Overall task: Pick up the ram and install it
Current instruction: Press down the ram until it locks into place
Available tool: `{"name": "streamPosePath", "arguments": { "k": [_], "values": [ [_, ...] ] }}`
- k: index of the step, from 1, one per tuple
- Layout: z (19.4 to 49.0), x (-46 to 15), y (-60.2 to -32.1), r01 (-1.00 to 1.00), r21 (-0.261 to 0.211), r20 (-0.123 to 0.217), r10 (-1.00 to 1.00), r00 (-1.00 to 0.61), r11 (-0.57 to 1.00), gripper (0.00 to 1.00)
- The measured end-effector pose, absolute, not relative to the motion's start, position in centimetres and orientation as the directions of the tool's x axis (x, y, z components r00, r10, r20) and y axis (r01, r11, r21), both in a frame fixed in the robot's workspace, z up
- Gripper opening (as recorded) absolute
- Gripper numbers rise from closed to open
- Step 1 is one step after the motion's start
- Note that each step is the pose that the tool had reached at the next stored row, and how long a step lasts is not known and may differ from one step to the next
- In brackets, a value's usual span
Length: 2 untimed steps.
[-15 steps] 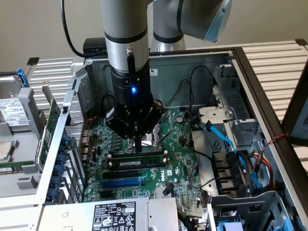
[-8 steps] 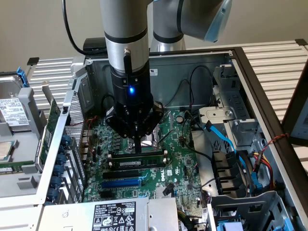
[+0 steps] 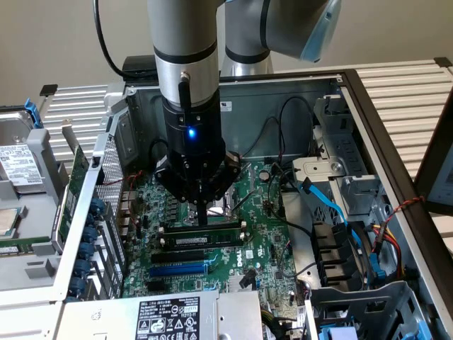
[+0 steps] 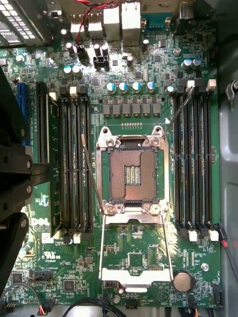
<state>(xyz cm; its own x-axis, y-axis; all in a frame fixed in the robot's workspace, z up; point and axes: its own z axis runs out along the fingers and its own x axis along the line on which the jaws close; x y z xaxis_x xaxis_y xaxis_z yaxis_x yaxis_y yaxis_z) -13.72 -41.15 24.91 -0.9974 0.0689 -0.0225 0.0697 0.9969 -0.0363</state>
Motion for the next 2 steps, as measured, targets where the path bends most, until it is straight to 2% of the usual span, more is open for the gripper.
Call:
{"name": "streamPosePath", "arguments": {
  "k": [2],
  "values": [
    [24.91,-13.72,-41.15,0.07,-0.036,-0.022,0.069,-0.997,0.997,0.11]
  ]
}}
